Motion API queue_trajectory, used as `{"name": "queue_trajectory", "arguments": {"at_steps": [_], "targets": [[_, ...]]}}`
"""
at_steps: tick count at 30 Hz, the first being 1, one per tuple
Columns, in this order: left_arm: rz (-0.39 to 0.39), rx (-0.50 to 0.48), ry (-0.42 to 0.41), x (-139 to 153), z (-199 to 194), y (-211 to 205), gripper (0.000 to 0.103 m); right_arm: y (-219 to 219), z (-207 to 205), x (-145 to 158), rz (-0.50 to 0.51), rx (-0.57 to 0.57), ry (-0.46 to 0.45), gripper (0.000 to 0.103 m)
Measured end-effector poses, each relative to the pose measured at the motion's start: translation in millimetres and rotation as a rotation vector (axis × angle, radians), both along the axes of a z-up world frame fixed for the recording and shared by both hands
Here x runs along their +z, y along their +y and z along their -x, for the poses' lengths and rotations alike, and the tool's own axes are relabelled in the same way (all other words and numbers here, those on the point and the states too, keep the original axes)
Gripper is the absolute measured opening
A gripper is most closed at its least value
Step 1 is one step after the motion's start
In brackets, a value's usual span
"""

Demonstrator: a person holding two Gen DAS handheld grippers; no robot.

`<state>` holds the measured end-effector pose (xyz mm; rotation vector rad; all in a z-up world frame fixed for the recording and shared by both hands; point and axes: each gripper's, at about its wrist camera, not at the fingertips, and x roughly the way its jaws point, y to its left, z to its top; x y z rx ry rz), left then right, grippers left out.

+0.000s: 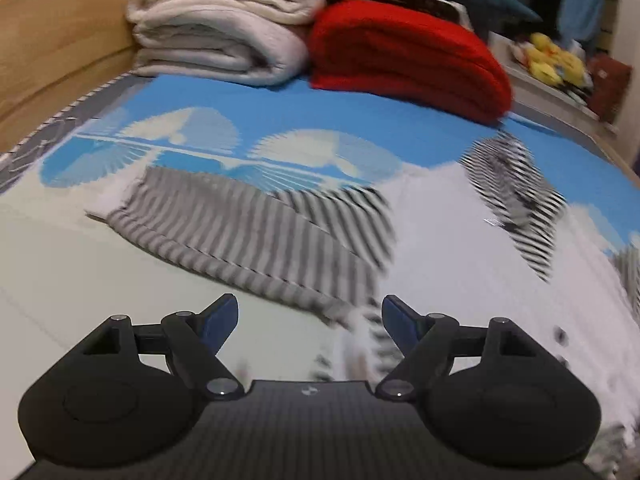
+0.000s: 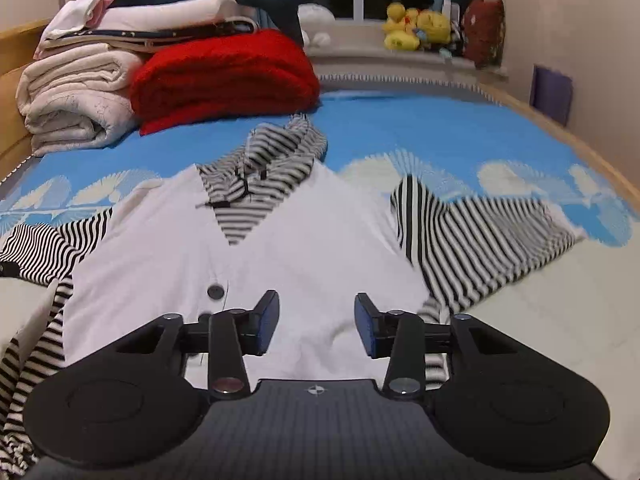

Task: Fold small clothes
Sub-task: 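Move the left tool to the striped sleeve cuff and grasp it, then lift the sleeve with the left tool, fold it across the body, release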

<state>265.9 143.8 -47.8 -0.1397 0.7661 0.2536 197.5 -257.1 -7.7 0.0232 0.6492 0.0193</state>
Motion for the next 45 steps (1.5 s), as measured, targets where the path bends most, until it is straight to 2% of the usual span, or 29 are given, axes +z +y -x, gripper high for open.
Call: {"name": "queue_trajectory", "arguments": {"at_steps": [6,9,11,13,15,16,18,19,21,22,24,26,27,28,30,32,36,39,41,45], "targets": [[0.004,0.126,-0.02,-12.1,-30.9,57.2,0.083,23.0,-50.7,24.6,-0.014,-0.012,-0.002,0.048],[0.031,0.195,-0.029,-19.3,-43.1,91.8,0.084,44.0,-82.8,25.1,-0.022,0.051,-0.006,0.049],[0.072,0.267,-0.022,-26.8,-48.7,119.0,0.084,55.7,-94.9,16.8,-0.017,0.103,-0.037,0.05],[0.088,0.349,-0.01,-37.0,-53.8,146.8,0.084,64.2,-99.7,0.3,0.014,0.107,-0.048,0.051],[0.095,0.412,-0.015,-46.4,-57.8,170.8,0.084,70.6,-110.3,-14.3,0.018,0.096,0.029,0.051],[0.104,0.442,-0.025,-51.9,-60.8,183.6,0.084,71.2,-115.1,-17.8,-0.025,0.109,0.053,0.051],[0.147,0.477,-0.07,-58.9,-62.8,201.8,0.083,71.5,-120.9,-20.0,-0.072,0.132,0.068,0.05],[0.169,0.489,-0.093,-62.1,-64.9,210.1,0.082,72.6,-122.2,-20.6,-0.063,0.145,0.058,0.049],[0.188,0.507,-0.109,-66.8,-69.4,221.1,0.078,73.9,-124.4,-23.9,-0.016,0.15,0.051,0.047],[0.198,0.518,-0.104,-69.9,-73.0,225.3,0.069,73.4,-125.0,-25.2,-0.013,0.148,0.051,0.044],[0.186,0.527,-0.088,-75.1,-79.9,227.5,0.052,68.4,-129.8,-29.5,-0.04,0.144,0.071,0.025],[0.144,0.509,-0.072,-75.3,-84.3,225.8,0.013,65.1,-132.3,-33.8,-0.058,0.136,0.091,0.017],[0.148,0.503,-0.071,-74.6,-84.7,225.3,0.008,63.7,-133.6,-35.0,-0.06,0.131,0.096,0.016],[0.141,0.502,-0.079,-71.6,-83.4,222.4,0.007,63.0,-134.2,-36.7,-0.059,0.126,0.098,0.016],[0.079,0.471,-0.094,-58.3,-83.8,208.0,0.006,60.5,-134.4,-37.1,-0.061,0.122,0.097,0.016],[0.06,0.413,-0.134,-32.8,-82.0,189.7,0.006,58.0,-133.8,-35.2,-0.063,0.115,0.09,0.016],[0.073,0.297,-0.215,34.9,-67.7,133.9,0.006,45.3,-136.2,-35.5,-0.089,0.076,0.103,0.016],[0.097,0.158,-0.274,78.4,-55.1,70.2,0.005,33.1,-139.8,-38.5,-0.132,0.028,0.143,0.016],[0.132,0.055,-0.31,95.7,-48.0,21.8,0.005,24.3,-140.7,-38.6,-0.179,0.001,0.158,0.016],[0.243,-0.21,-0.361,95.1,-39.7,-78.4,0.005,9.0,-136.6,-36.1,-0.229,-0.03,0.156,0.016]]}}
